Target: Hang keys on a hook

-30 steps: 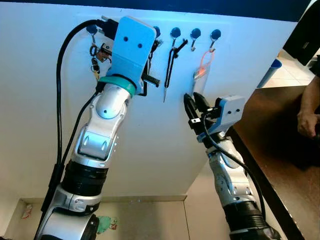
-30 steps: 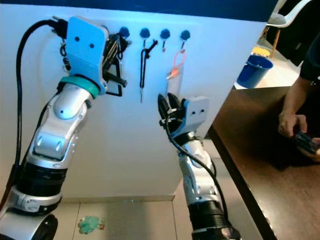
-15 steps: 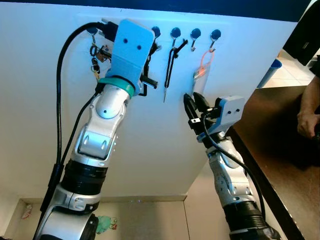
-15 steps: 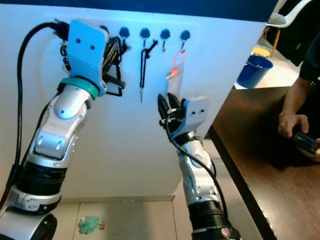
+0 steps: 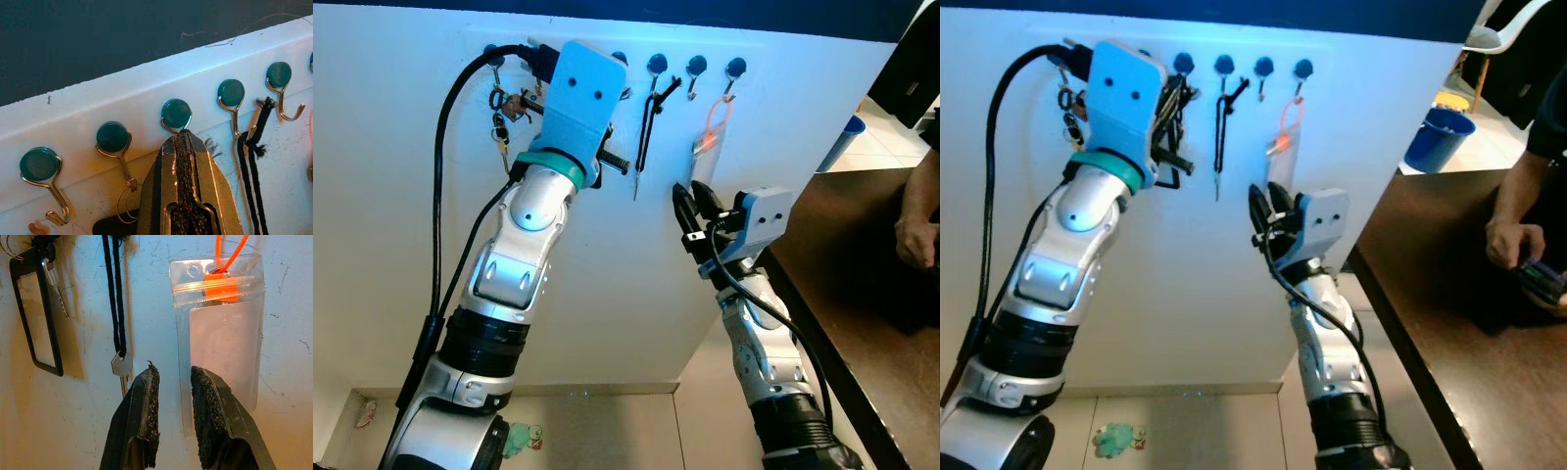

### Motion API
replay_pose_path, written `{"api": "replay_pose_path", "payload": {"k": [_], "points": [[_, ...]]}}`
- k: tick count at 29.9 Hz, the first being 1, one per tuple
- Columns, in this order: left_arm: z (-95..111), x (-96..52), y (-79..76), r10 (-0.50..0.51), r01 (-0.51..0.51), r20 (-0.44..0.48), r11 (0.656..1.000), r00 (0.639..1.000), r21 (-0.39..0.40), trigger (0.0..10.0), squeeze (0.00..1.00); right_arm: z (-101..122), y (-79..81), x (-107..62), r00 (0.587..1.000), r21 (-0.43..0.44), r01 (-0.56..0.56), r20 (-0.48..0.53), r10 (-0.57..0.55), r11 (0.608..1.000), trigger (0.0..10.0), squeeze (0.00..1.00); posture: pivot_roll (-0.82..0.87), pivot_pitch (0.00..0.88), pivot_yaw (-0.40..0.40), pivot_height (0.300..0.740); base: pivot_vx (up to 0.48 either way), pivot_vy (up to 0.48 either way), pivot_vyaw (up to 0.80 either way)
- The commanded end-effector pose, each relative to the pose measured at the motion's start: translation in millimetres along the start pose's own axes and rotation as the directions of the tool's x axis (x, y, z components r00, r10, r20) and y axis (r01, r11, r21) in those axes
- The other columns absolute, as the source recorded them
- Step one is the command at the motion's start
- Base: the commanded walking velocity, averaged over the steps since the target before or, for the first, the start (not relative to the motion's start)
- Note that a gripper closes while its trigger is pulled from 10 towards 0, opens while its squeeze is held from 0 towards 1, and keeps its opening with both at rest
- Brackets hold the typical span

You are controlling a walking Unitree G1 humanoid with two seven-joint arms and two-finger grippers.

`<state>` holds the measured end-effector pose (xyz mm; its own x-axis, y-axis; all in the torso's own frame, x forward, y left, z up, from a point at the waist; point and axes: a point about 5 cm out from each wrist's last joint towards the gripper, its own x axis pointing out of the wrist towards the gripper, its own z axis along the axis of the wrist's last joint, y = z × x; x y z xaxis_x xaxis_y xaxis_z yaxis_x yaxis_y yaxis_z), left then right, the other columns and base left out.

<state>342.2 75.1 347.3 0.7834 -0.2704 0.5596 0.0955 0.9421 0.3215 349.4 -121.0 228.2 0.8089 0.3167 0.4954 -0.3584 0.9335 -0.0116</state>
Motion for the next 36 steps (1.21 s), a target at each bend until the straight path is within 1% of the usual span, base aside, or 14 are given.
{"api": "replay_pose_path", "payload": {"k": [1, 4, 6, 10, 11, 14, 18, 22, 32, 35, 36], "points": [[-2, -1.3, -5.3, -0.023, 0.023, -0.002, 1.0, 1.0, 0.012, 10.0, 0.0, -1, 0.9, -0.2, 1.0, -0.004, -0.002, -0.002, 0.002, 1.0, 10.0, 0.0, 0.16, 0.114, 0.043, 0.74, 0.0, 0.0, 0.0], [-4, -2.4, -6.4, -0.033, 0.033, -0.006, 0.999, 0.999, 0.019, 10.0, 0.0, -1, 1.0, 0.2, 1.0, -0.005, -0.003, -0.001, 0.003, 1.0, 10.0, 0.0, 0.16, 0.114, 0.043, 0.74, 0.0, 0.0, 0.0], [-7, -6.0, -9.6, -0.054, 0.054, -0.015, 0.998, 0.998, 0.032, 10.0, 0.0, -1, 0.8, 0.5, 1.0, -0.006, -0.002, -0.001, 0.002, 1.0, 10.0, 0.0, 0.16, 0.116, 0.043, 0.74, 0.0, 0.0, 0.0], [-8, -9.5, -11.1, -0.061, 0.062, -0.02, 0.998, 0.998, 0.031, 10.0, 0.0, -1, 0.3, 0.4, 1.0, -0.006, -0.001, -0.001, 0.001, 1.0, 10.0, 0.0, 0.16, 0.118, 0.043, 0.74, 0.0, 0.0, 0.0], [-8, -11.4, -10.3, -0.058, 0.058, -0.021, 0.998, 0.998, 0.028, 10.0, 0.0, -1, 0.1, 0.2, 1.0, -0.006, 0.0, -0.001, 0.0, 1.0, 10.0, 0.0, 0.16, 0.12, 0.041, 0.74, 0.0, 0.0, 0.0], [-8, -11.4, -10.3, -0.058, 0.058, -0.021, 0.998, 0.998, 0.028, 10.0, 0.0, -1, 0.1, 0.2, 1.0, -0.006, 0.0, -0.001, 0.0, 1.0, 10.0, 0.0, 0.16, 0.12, 0.041, 0.74, 0.0, 0.0, 0.0], [-8, -18.6, -6.6, -0.043, 0.044, -0.027, 0.999, 0.999, 0.022, 10.0, 0.0, -1, -0.5, 0.4, 1.0, -0.006, 0.0, -0.003, 0.0, 1.0, 10.0, 0.0, 0.17, 0.125, 0.038, 0.74, 0.0, 0.0, 0.0], [-7, -21.2, -4.6, -0.035, 0.036, -0.028, 0.999, 0.999, 0.02, 10.0, 0.0, -1, -0.4, 0.8, 1.0, -0.005, -0.001, -0.004, 0.001, 1.0, 10.0, 0.0, 0.17, 0.126, 0.036, 0.74, 0.0, 0.0, 0.0], [-8, -23.1, -4.1, -0.031, 0.031, -0.032, 0.999, 0.999, 0.021, 10.0, 0.0, -1, -0.8, 1.1, 1.0, -0.006, 0.0, -0.004, 0.0, 1.0, 10.0, 0.0, 0.17, 0.126, 0.036, 0.74, 0.0, 0.0, 0.0], [-6, -24.5, -3.6, -0.026, 0.026, -0.016, 1.0, 1.0, 0.013, 10.0, 0.0, -1, -0.6, 0.9, 1.0, -0.006, 0.0, -0.002, 0.0, 1.0, 10.0, 0.0, 0.16, 0.127, 0.041, 0.74, 0.0, 0.0, 0.0], [-5, -27.6, -2.5, -0.014, 0.014, -0.008, 1.0, 1.0, 0.002, 10.0, 0.0, -1, -0.4, 0.6, 1.0, -0.007, 0.0, -0.001, 0.0, 1.0, 10.0, 0.0, 0.16, 0.127, 0.043, 0.74, 0.0, 0.0, 0.0]]}}
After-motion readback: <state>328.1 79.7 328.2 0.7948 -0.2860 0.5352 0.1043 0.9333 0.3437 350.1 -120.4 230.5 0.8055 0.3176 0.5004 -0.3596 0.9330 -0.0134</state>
